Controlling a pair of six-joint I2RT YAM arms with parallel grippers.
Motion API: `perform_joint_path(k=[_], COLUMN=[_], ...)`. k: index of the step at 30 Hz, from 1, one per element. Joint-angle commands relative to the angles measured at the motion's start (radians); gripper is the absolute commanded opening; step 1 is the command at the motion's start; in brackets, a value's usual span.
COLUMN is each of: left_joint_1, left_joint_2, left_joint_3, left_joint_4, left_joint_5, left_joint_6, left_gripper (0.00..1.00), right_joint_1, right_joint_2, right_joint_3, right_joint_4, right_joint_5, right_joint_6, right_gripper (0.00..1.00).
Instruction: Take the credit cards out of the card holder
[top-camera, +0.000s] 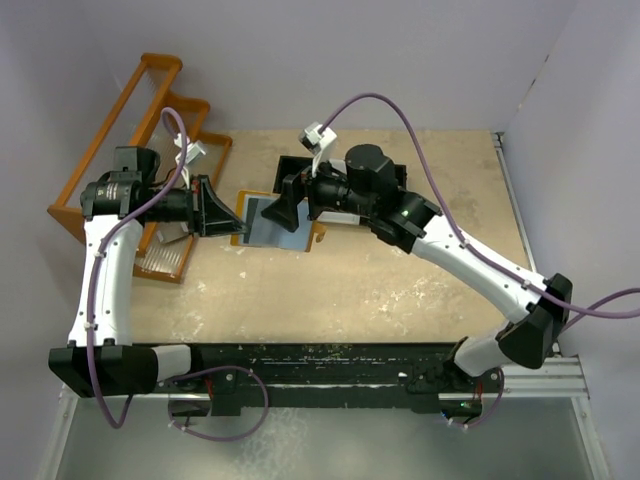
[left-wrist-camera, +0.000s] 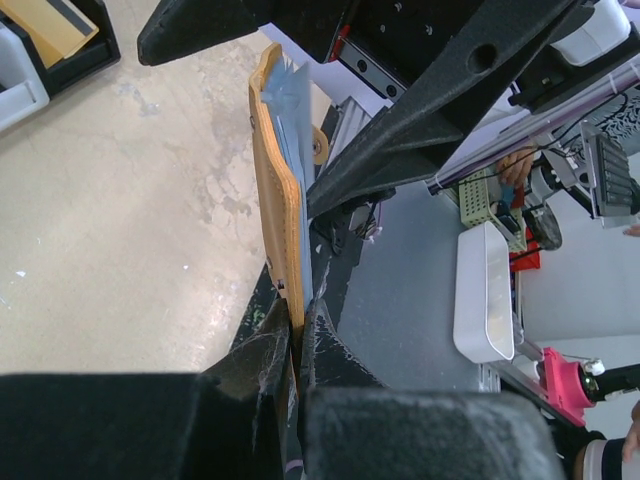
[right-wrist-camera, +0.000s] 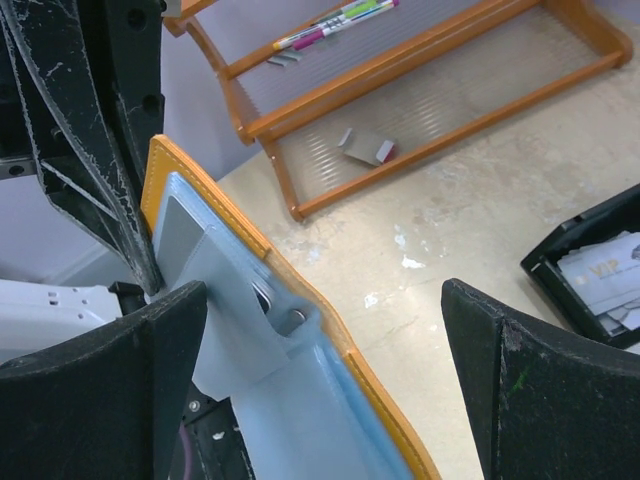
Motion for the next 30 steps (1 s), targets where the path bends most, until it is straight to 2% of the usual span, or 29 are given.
perform_joint_path(k=[1, 17, 26, 30], left_joint_1=[-0.001, -0.001, -0.001, -0.001], left_joint_2=[-0.016, -0.018, -0.024, -0.033], left_joint_3=[0.056, 0.067, 0.063, 0.040], left_joint_4=[0.000, 0.007, 0.025, 0.095], left_joint_5=[0.132, 0.162, 0.111, 0.035], left_joint_6=[0.017, -0.003, -0.013, -0.084], left_gripper=[0.00, 0.00, 0.00, 0.00], right_joint_1=[-0.009, -0.065, -0.070, -0.068], right_joint_2=[-0.053, -0.282, -0.286, -0.289], right_joint_3=[-0.008, -0.047, 0.073, 0.105], right_joint_4=[-0.039, -0.226, -0.153, -0.092], right_joint_5=[0.088, 0.223, 0.194, 0.145], right_joint_6=[-0.058, -0.125, -0.029, 0.045], right_gripper=[1.00, 1.00, 0.99, 0.91])
